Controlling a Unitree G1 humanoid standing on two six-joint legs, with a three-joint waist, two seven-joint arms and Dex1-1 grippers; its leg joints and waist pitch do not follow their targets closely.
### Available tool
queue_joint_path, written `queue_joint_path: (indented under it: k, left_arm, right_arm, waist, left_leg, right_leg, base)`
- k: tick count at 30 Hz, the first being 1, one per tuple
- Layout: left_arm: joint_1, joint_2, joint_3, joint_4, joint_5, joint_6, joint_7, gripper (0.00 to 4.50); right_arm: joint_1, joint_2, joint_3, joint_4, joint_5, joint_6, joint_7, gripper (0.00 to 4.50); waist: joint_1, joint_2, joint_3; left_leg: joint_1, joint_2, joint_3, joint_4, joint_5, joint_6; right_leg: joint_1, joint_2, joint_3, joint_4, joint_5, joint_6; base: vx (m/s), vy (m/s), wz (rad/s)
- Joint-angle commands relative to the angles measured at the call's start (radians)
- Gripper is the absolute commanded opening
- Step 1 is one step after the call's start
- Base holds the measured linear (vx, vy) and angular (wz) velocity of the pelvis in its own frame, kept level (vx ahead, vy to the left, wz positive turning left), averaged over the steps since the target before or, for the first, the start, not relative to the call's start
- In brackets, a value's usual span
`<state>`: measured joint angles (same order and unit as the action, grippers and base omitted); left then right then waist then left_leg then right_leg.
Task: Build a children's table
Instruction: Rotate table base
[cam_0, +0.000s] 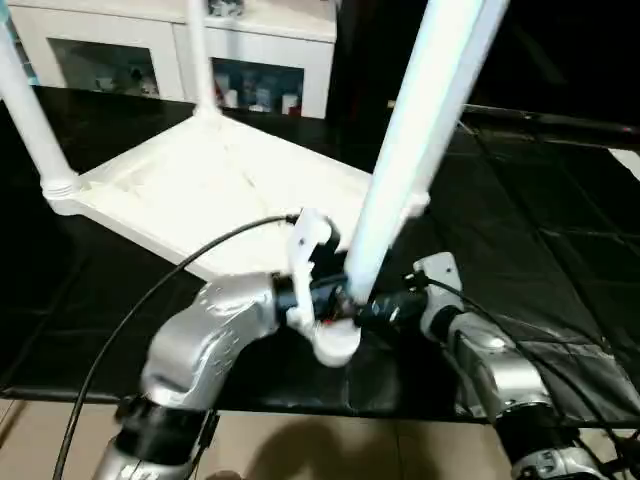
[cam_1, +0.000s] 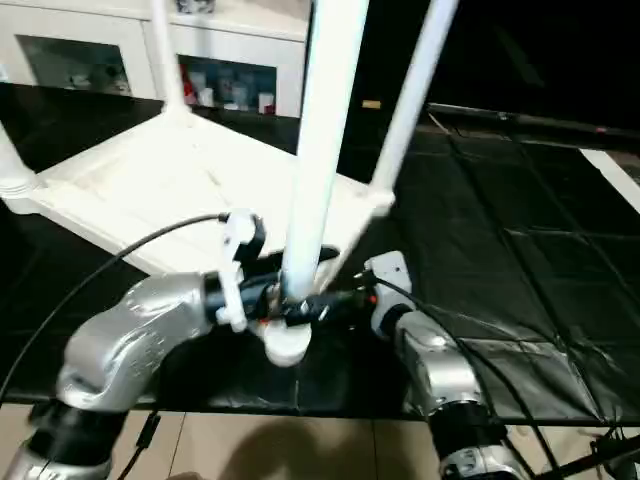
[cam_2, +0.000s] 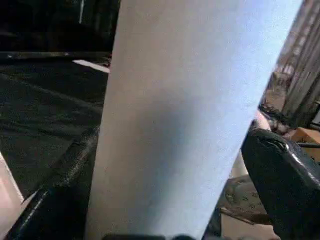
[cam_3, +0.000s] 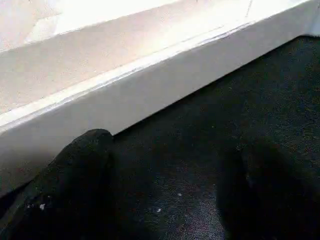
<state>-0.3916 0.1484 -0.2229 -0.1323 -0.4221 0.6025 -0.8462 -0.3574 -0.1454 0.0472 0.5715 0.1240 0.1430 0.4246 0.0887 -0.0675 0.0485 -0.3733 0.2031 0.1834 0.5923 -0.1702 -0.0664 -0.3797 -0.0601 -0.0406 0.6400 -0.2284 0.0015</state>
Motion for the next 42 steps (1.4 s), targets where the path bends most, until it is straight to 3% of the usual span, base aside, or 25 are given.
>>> queue_joint_path:
  k: [1, 4, 14, 25, 31, 33, 38, 39, 42]
  left_arm:
    - [-0.028, -0.030, -0.042, -0.005, -0.001, -0.012, -0.008, 4.45]
    - [-0.033, -0.060, -0.066, -0.017, -0.019, -0.005, -0.016, 4.45]
    - [-0.025, -0.101, -0.101, -0.012, -0.018, -0.026, -0.006, 4.45]
    - [-0.046, -0.094, -0.063, 0.048, 0.041, -0.090, 0.028, 4.45]
    - [-0.070, 0.016, -0.031, 0.099, 0.053, -0.122, -0.066, 4.45]
    - [-0.079, 0.109, -0.028, 0.135, 0.060, -0.142, -0.167, 4.45]
    - [-0.091, 0.195, -0.036, 0.184, 0.081, -0.158, -0.245, 4.45]
    - [-0.105, 0.256, -0.063, 0.237, 0.123, -0.210, -0.298, 4.45]
    - [-0.128, 0.305, -0.087, 0.301, 0.158, -0.262, -0.347, 4.45]
  right_arm:
    - [-0.030, 0.013, 0.021, 0.002, 0.002, -0.016, 0.016, 4.50]
    - [-0.039, 0.023, 0.019, 0.012, -0.003, -0.021, 0.021, 4.50]
    - [-0.075, 0.043, 0.035, 0.046, -0.017, -0.043, 0.042, 4.50]
    - [-0.078, 0.027, 0.019, 0.079, -0.034, -0.067, 0.032, 4.50]
    - [-0.061, -0.034, -0.017, 0.054, -0.019, -0.073, 0.075, 4.50]
    - [-0.045, -0.090, -0.033, 0.013, -0.004, -0.074, 0.137, 4.50]
    - [-0.021, -0.150, -0.044, -0.049, 0.012, -0.069, 0.200, 4.50]
    - [0.001, -0.194, -0.045, -0.100, 0.023, -0.053, 0.243, 4.50]
    - [0.027, -0.236, -0.036, -0.149, 0.025, -0.040, 0.300, 4.50]
  waist:
    - [0.004, 0.020, -0.058]
    - [0.004, 0.024, -0.057]
    - [-0.002, 0.019, -0.057]
    - [-0.002, 0.020, -0.055]
    - [0.000, 0.018, -0.056]
    - [0.002, 0.022, -0.056]
    - [0.009, 0.028, -0.055]
    - [0.012, 0.037, -0.055]
    - [0.014, 0.038, -0.056]
  left_leg:
    - [0.016, 0.026, -0.012, -0.070, -0.189, -0.045]
    - [0.018, 0.026, -0.012, -0.070, -0.195, -0.044]
    - [0.014, 0.026, -0.010, -0.067, -0.168, -0.028]
    - [0.017, 0.027, -0.009, -0.068, -0.182, -0.027]
    - [0.017, 0.026, -0.009, -0.067, -0.182, -0.022]
    - [0.017, 0.025, -0.008, -0.067, -0.170, -0.016]
    - [0.021, 0.026, -0.007, -0.067, -0.158, -0.012]
    - [0.023, 0.027, -0.007, -0.068, -0.167, -0.015]
    - [0.021, 0.024, -0.009, -0.068, -0.179, -0.011]
  right_leg:
    - [0.043, -0.065, 0.040, -0.075, -0.002, -0.184]
    - [0.041, -0.065, 0.041, -0.075, -0.004, -0.190]
    - [0.045, -0.064, 0.042, -0.073, 0.018, -0.198]
    - [0.042, -0.065, 0.042, -0.077, -0.005, -0.198]
    - [0.042, -0.065, 0.043, -0.077, -0.026, -0.188]
    - [0.042, -0.064, 0.043, -0.075, -0.013, -0.191]
    - [0.040, -0.063, 0.042, -0.072, 0.008, -0.205]
    - [0.038, -0.063, 0.042, -0.075, 0.007, -0.213]
    - [0.043, -0.063, 0.043, -0.074, 0.003, -0.203]
  base:
    - [0.000, 0.000, 0.00]
    - [0.000, 0.000, 0.00]
    - [0.000, 0.000, 0.00]
    - [0.000, 0.000, 0.00]
    - [0.000, 0.000, 0.00]
    - [0.000, 0.000, 0.00]
    - [0.000, 0.000, 0.00]
    - [0.000, 0.000, 0.00]
    - [0.000, 0.000, 0.00]
